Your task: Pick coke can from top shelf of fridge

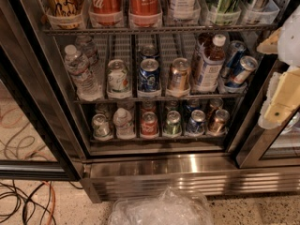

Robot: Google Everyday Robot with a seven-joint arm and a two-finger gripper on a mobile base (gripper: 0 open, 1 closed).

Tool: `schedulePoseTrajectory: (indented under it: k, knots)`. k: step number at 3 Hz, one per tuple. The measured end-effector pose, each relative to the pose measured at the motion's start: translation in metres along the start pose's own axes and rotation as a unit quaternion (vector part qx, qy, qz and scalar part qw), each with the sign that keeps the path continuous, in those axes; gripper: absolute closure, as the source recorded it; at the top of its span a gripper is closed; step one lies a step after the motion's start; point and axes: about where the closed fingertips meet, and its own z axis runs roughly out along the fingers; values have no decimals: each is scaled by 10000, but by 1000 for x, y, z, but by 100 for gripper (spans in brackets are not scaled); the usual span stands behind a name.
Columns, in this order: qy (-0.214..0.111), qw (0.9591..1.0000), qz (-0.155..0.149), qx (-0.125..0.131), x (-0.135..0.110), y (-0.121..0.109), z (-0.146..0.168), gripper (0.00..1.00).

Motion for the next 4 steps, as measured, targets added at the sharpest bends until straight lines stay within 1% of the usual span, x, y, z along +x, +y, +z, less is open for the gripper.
schedulePoseTrajectory:
  k: [1, 2, 3, 4]
  knots:
    - [-1, 10000, 0, 0, 0, 0, 0, 0]
    - [-297, 9996, -2, -11, -17, 2, -2, 0]
    - [-985, 9951, -58, 40, -68, 6, -11, 0]
    - [-1835, 9826, 261, 71, -112, 14, -19, 0]
